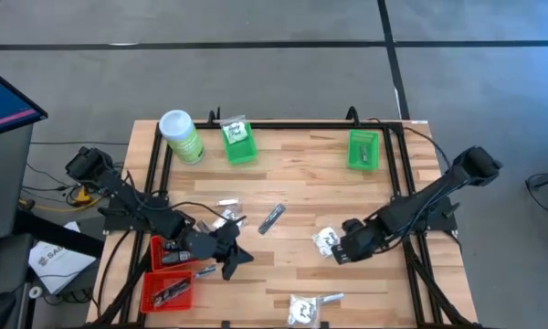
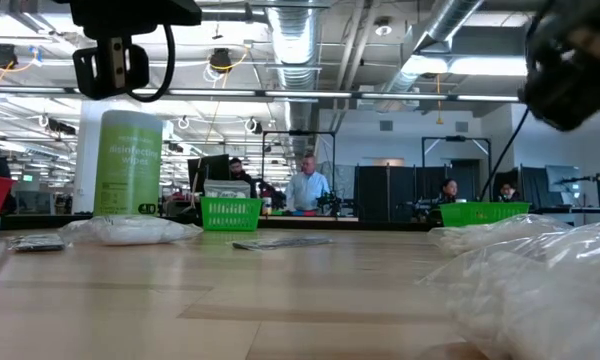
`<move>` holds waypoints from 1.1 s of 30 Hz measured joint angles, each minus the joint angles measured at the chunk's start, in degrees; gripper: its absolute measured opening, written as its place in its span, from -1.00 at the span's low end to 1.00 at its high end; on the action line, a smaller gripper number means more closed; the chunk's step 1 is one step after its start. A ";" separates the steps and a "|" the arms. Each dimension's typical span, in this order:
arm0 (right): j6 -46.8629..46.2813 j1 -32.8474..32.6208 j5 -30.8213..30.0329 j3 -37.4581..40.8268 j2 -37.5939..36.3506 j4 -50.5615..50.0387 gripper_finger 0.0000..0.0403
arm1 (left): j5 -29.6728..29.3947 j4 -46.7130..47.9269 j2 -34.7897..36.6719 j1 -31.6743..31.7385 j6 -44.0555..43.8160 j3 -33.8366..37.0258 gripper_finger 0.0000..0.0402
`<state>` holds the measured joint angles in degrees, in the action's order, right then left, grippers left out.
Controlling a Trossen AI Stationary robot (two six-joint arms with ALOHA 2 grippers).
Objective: Pick & Place Travel size toiletries
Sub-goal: Put the white vanity pack into the top left green basket
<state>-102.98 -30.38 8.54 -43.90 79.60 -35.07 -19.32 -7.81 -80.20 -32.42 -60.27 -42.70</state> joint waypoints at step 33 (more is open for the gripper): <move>43.21 25.19 -5.02 -6.59 9.26 11.25 -1.00 | -0.39 -1.32 0.00 -0.98 -0.65 0.02 -0.99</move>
<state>-59.77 -5.19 3.51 -50.49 88.86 -23.82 -19.70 -9.12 -80.20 -33.39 -60.93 -42.68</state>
